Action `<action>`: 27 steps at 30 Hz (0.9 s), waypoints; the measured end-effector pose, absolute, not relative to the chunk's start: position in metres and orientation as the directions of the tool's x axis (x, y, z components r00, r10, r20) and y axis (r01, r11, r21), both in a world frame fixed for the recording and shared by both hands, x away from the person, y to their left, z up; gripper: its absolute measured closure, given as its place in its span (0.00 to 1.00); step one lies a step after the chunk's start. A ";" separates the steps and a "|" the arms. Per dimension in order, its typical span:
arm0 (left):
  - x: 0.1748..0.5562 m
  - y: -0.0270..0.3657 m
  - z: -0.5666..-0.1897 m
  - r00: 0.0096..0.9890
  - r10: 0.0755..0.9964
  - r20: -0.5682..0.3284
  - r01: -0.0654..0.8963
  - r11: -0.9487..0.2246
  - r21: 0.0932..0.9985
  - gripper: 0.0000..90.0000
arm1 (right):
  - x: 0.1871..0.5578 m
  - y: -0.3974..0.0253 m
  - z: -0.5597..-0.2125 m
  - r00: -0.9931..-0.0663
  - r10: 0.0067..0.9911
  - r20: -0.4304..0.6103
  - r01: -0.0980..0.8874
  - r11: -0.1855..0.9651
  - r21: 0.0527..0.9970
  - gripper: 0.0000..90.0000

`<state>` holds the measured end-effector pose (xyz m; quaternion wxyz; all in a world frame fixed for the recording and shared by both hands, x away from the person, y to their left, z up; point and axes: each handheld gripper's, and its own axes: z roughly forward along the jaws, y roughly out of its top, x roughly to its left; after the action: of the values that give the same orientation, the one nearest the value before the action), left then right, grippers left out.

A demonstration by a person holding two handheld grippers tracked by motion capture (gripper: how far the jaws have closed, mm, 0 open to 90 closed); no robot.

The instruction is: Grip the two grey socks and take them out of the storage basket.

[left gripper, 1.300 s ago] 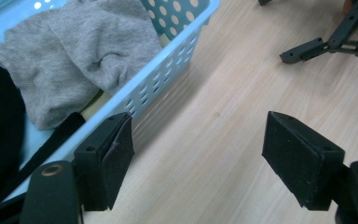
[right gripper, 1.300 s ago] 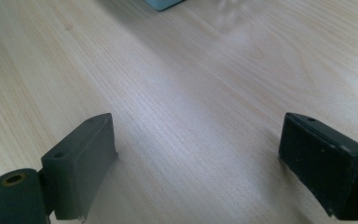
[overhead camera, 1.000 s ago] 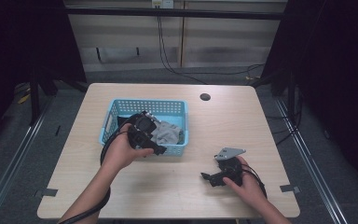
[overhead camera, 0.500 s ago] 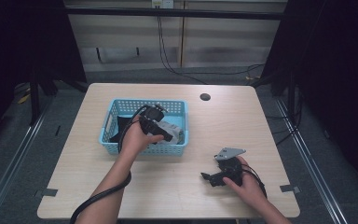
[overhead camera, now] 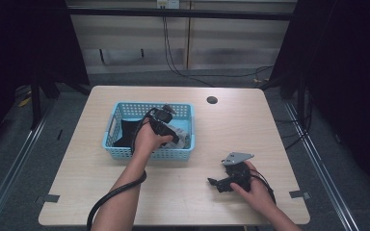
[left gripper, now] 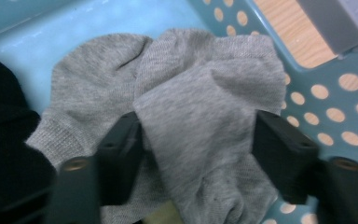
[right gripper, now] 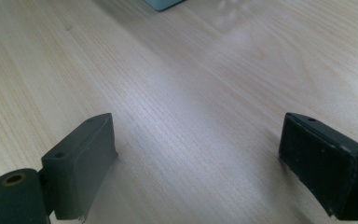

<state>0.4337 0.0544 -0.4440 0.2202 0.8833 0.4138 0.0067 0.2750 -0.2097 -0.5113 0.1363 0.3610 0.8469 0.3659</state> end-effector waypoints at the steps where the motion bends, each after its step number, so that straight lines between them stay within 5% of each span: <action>1: 0.434 0.054 -0.444 0.657 0.734 -0.170 0.728 -0.561 0.395 0.48 | 0.275 -0.210 -0.511 -0.702 0.711 0.033 0.512 0.472 0.718 0.12; 9: 0.436 0.054 -0.436 0.686 0.715 -0.136 0.709 -0.615 0.346 0.92 | 0.275 -0.210 -0.511 -0.703 0.710 0.029 0.508 0.473 0.720 0.12; 27: 0.434 0.071 -0.384 0.714 0.687 -0.136 0.680 -0.633 0.371 0.94 | 0.275 -0.210 -0.511 -0.703 0.711 0.030 0.509 0.473 0.719 0.12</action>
<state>0.4338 0.0708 -0.3837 0.2014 0.9034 0.3784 0.0091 0.2752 -0.2098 -0.5112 0.1379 0.3599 0.8470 0.3661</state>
